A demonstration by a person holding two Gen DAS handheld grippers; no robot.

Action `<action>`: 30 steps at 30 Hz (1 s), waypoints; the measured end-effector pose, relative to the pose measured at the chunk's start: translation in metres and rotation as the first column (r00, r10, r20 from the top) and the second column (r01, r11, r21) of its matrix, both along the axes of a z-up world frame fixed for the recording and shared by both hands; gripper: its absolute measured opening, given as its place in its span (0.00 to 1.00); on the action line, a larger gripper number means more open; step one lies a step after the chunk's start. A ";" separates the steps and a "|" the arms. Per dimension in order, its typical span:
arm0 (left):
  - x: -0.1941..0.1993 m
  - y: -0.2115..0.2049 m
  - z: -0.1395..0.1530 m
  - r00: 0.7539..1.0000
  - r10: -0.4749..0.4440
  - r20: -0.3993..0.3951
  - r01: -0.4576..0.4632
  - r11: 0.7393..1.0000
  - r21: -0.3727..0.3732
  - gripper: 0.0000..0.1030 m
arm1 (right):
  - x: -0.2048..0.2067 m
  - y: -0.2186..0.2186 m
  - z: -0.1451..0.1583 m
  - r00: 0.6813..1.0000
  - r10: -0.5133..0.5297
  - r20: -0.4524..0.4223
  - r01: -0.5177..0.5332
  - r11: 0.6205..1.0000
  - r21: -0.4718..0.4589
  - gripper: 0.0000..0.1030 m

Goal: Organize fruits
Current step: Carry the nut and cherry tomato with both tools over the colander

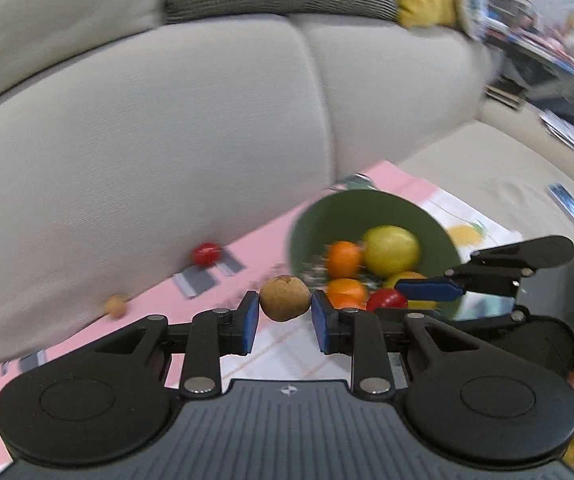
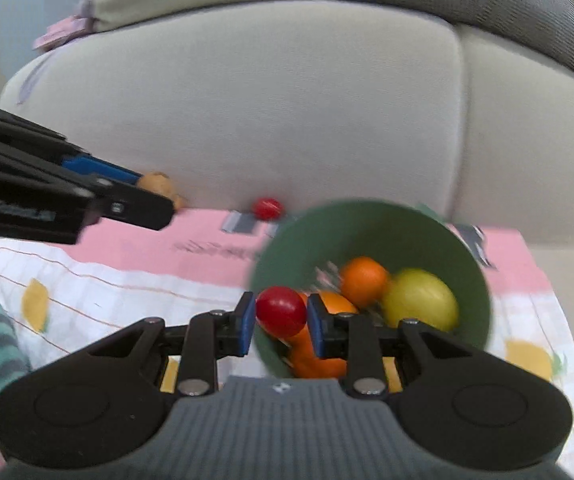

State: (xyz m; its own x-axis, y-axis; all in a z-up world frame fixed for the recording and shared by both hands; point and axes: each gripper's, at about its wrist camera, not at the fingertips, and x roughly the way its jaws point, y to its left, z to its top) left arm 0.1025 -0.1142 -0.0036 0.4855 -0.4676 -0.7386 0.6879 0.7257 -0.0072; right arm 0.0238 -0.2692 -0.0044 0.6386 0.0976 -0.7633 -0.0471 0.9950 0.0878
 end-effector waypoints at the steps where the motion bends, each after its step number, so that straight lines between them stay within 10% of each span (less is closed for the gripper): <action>1: -0.002 -0.009 -0.004 1.000 -0.027 -0.006 0.027 1.000 0.010 0.31 | -0.003 -0.006 -0.003 1.000 -0.016 -0.008 0.016 1.000 0.008 0.24; 15: 0.001 -0.083 -0.047 0.965 -0.220 -0.146 0.246 0.951 0.189 0.31 | -0.003 -0.039 -0.025 0.998 0.003 -0.058 0.002 0.995 0.099 0.24; 30: 0.030 -0.098 -0.073 0.916 -0.169 -0.364 0.255 0.945 0.205 0.31 | 0.013 -0.054 -0.041 0.985 0.022 -0.170 0.018 0.973 0.228 0.25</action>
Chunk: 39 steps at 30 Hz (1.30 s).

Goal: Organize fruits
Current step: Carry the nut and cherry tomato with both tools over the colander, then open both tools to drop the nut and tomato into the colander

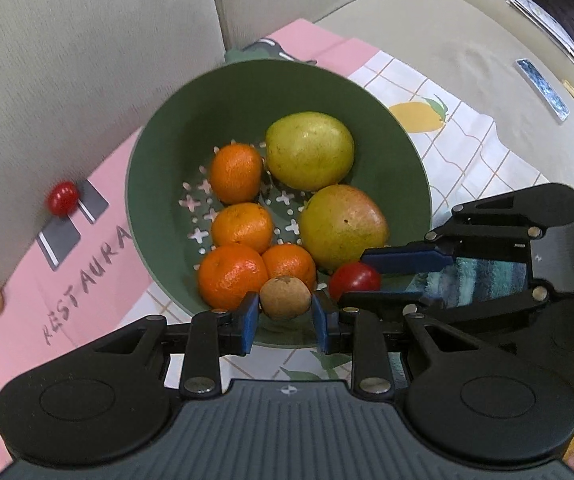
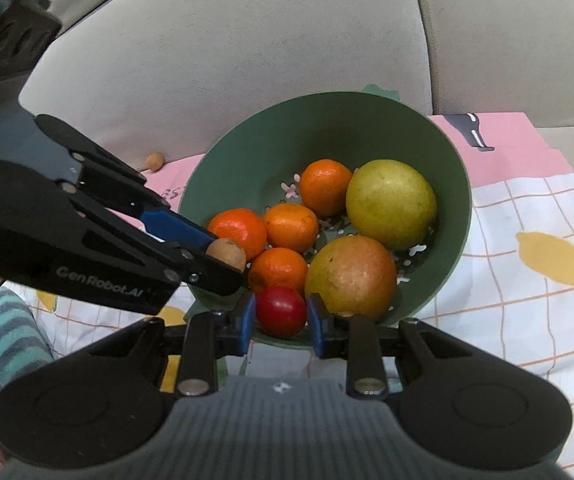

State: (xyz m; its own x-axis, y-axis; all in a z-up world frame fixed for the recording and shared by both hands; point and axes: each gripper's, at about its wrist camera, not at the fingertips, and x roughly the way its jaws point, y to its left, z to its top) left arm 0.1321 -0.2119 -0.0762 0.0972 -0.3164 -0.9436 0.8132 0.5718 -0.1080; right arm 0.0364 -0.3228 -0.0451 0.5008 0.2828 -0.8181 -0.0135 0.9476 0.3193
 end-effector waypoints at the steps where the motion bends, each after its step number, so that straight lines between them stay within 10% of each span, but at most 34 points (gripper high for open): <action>1: 0.001 -0.001 -0.001 1.000 0.004 -0.015 -0.004 1.000 0.000 0.31 | 0.001 0.001 0.000 1.000 0.001 -0.003 -0.001 1.000 0.003 0.26; 22: 0.001 0.008 0.004 0.998 0.059 -0.037 -0.061 0.996 -0.060 0.45 | -0.006 -0.001 0.011 1.000 -0.015 0.000 0.015 1.000 -0.010 0.36; 39: -0.015 0.062 0.053 0.972 0.202 0.120 -0.184 0.972 -0.147 0.46 | -0.009 0.012 0.032 0.993 -0.119 -0.016 0.119 0.993 -0.017 0.70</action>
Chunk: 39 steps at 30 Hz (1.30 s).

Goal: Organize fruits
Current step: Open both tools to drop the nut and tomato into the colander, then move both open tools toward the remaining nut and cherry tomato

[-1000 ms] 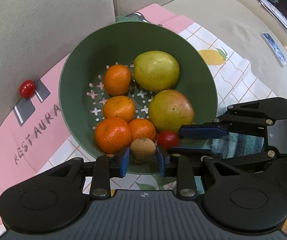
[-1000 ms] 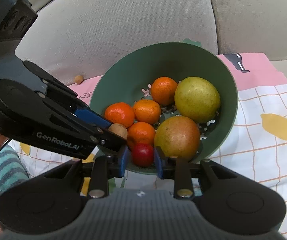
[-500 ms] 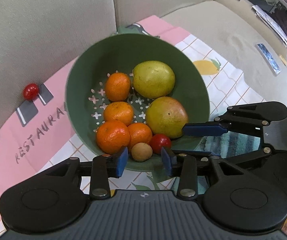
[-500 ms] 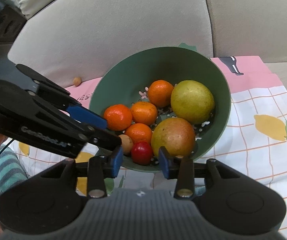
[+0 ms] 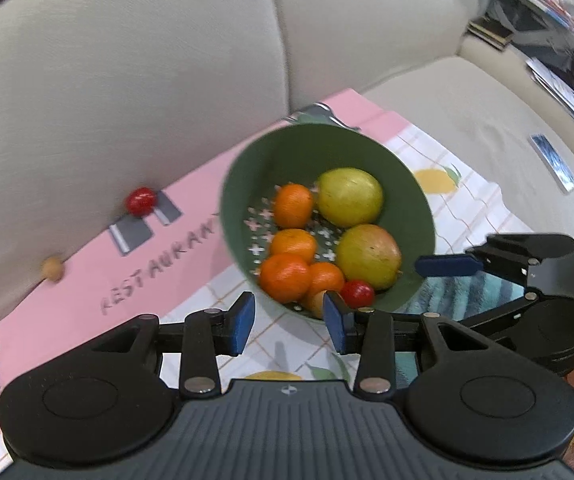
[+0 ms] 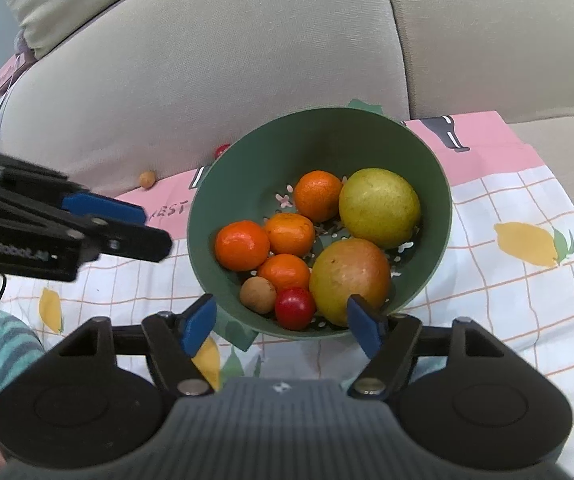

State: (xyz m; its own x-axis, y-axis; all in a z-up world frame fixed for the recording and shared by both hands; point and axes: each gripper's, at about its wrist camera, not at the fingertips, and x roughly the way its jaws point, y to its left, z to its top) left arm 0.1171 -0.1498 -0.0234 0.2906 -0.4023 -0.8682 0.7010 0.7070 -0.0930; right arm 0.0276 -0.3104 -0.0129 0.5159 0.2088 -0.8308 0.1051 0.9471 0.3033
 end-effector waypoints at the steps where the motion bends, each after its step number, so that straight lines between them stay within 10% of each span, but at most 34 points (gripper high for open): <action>1: 0.000 0.004 0.002 1.000 0.015 0.008 -0.015 1.000 0.001 0.46 | 0.001 0.001 0.001 1.000 -0.008 -0.004 0.008 1.000 0.007 0.73; 11: 0.008 0.051 0.021 0.982 0.171 0.079 -0.168 0.985 -0.047 0.51 | 0.011 0.031 0.014 1.000 0.016 -0.013 -0.016 1.000 -0.006 0.85; 23: 0.031 0.119 0.031 0.895 0.428 0.126 -0.395 0.892 -0.221 0.58 | 0.045 0.085 0.036 0.989 0.117 0.089 -0.111 0.991 -0.074 0.87; 39: 0.084 0.145 -0.007 0.883 0.460 0.099 -0.437 0.879 -0.189 0.54 | 0.132 0.113 0.016 0.970 0.199 0.138 -0.169 0.965 -0.199 0.70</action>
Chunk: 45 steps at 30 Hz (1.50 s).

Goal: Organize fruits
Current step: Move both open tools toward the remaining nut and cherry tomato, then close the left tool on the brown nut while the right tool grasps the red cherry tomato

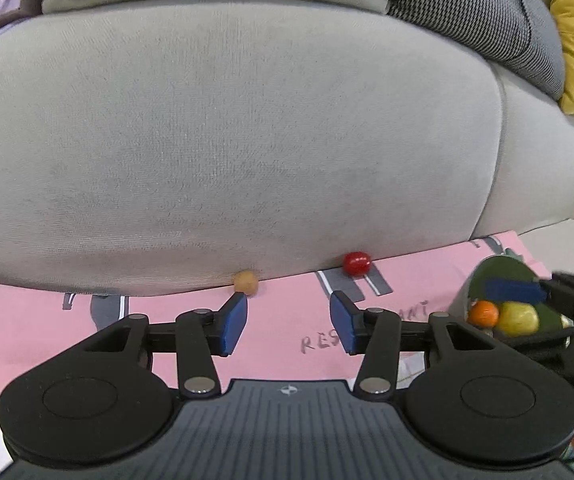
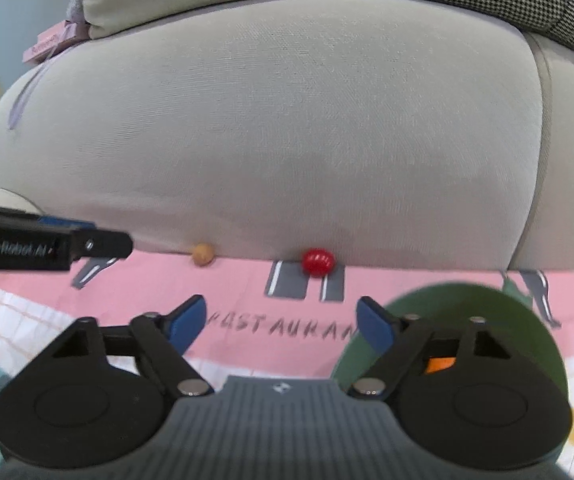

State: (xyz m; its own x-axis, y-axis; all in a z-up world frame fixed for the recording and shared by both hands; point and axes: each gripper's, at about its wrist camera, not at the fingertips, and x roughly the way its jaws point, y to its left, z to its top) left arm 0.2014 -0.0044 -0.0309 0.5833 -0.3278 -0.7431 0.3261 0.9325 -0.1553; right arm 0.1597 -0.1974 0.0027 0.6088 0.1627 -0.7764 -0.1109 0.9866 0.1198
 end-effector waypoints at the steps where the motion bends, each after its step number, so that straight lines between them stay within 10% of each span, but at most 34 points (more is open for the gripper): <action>1: 0.005 0.000 -0.004 1.000 -0.003 -0.006 0.003 1.000 0.002 0.54 | 0.006 -0.001 -0.004 1.000 0.002 -0.006 -0.002 1.000 -0.005 0.66; 22: 0.085 -0.001 -0.090 0.988 0.056 -0.144 -0.053 0.998 0.025 0.43 | 0.120 -0.001 -0.083 0.981 0.008 -0.194 -0.020 0.998 -0.057 0.49; 45: 0.103 -0.021 -0.118 0.980 0.061 -0.192 -0.053 0.998 0.045 0.29 | 0.152 0.001 -0.126 0.953 0.026 -0.301 -0.046 0.997 -0.062 0.34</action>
State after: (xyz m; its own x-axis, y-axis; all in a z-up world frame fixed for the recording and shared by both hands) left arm 0.3047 -0.0253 -0.1492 0.4446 -0.2666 -0.8552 0.2400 0.9552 -0.1730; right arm 0.3117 -0.1960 -0.1234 0.3407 0.1214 -0.9323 -0.1157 0.9895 0.0866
